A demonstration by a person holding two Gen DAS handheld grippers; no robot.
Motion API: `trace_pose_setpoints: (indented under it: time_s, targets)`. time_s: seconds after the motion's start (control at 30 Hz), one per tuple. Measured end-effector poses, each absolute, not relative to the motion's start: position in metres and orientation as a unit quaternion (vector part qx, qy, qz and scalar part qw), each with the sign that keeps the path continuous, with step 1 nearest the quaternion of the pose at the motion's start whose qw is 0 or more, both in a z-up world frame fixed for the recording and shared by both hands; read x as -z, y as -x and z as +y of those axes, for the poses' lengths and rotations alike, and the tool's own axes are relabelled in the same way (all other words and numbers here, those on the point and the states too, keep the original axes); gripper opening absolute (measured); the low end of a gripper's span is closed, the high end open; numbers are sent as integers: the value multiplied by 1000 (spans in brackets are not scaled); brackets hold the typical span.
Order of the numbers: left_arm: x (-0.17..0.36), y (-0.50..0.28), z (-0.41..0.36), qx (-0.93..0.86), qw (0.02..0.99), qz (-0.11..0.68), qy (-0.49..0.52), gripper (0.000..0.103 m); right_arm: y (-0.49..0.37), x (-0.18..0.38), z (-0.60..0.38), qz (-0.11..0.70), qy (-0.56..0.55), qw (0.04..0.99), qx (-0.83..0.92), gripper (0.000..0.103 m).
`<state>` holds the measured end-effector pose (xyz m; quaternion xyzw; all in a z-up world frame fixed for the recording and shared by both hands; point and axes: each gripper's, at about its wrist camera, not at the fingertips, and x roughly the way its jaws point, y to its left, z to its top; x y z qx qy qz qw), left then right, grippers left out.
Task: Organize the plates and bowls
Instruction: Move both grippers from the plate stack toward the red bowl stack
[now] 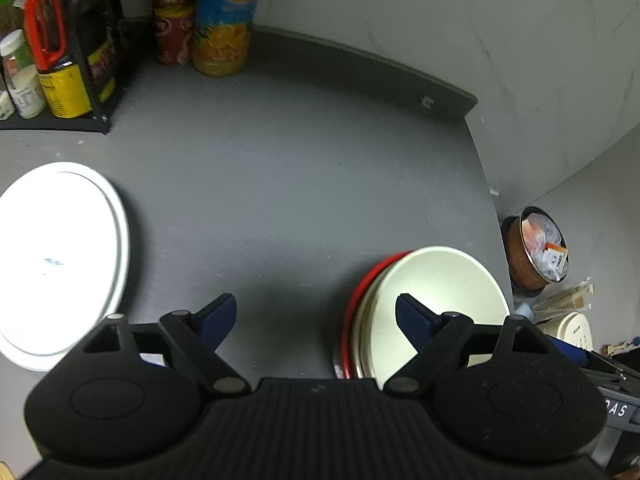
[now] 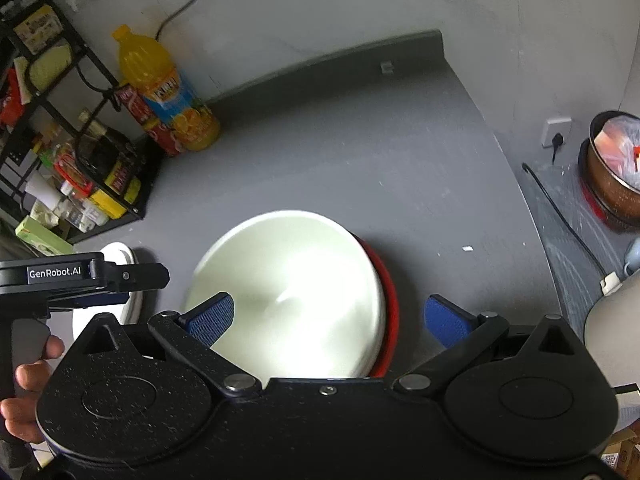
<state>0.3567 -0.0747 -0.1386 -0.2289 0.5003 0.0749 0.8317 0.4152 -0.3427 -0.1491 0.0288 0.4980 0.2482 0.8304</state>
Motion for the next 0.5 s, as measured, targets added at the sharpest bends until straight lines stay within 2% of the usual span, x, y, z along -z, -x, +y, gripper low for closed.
trace_pose_setpoints:
  time_s: [0.23,0.33,0.4,0.5]
  targets:
    - [164,-370,-90,-85,812,529,232,84,-424,173,-350,517,-25,817,-254,101]
    - [178,-375,-98,-91,804,545,221,81,-431,186,-350,534,-33,805,-256,84]
    - [187,-377,-99,-93,797,551,229,74,-436,195,-351,550,-46,795,-251,69]
    - [200,-382,-99,-94,783,567,239,60,-443,208,-350,570,-66,783,-241,62]
